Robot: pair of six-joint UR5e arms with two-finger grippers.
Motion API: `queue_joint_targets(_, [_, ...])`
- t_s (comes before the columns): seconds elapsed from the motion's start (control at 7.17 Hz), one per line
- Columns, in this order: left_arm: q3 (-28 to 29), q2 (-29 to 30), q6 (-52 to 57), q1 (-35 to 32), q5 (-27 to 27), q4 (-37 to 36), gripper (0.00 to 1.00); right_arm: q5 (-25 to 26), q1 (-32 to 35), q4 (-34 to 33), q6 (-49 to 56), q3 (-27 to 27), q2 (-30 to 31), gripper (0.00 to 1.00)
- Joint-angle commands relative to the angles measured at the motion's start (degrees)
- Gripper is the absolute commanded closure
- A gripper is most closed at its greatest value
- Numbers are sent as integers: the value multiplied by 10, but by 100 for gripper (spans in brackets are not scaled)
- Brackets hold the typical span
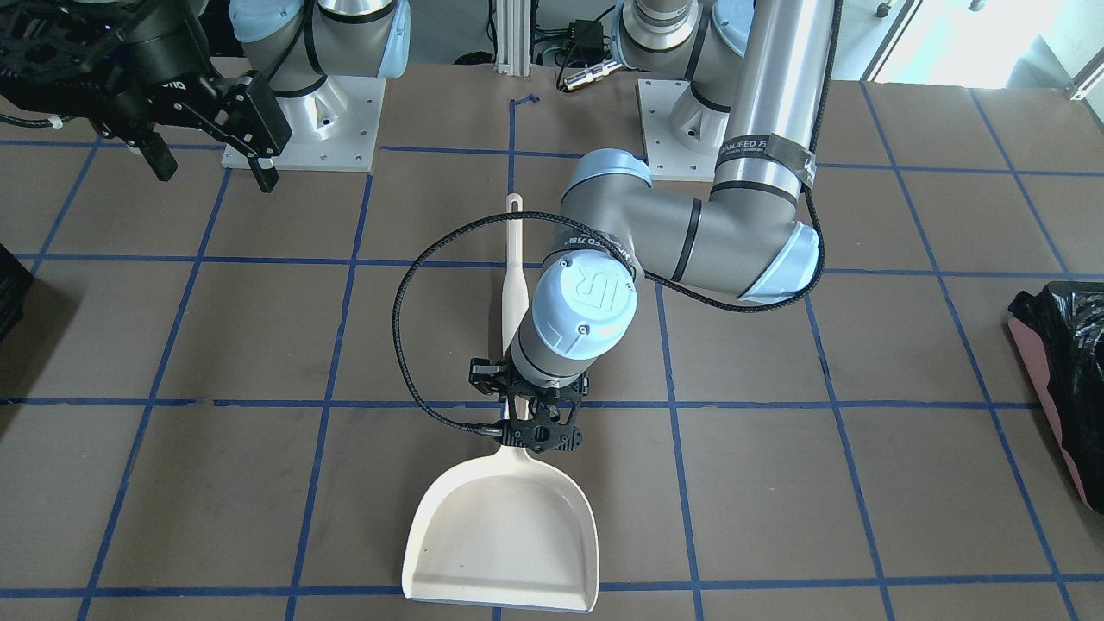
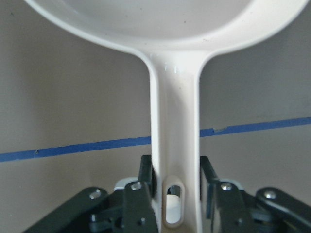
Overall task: Sweep and dump trash in nearest bin
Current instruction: 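Lower the dustpan onto the table above the brush and open left gripper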
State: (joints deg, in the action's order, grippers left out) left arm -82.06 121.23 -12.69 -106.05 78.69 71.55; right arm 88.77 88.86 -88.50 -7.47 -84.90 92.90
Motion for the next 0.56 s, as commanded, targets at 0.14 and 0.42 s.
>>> queue_joint_targets(0.14, [0, -1, -22, -7, 0, -4, 28, -2, 0, 0, 0, 0, 0, 0])
queue_joint_targets(0.42, [1, -4, -23, -7, 0, -4, 0, -2, 0, 0, 0, 0, 0, 0])
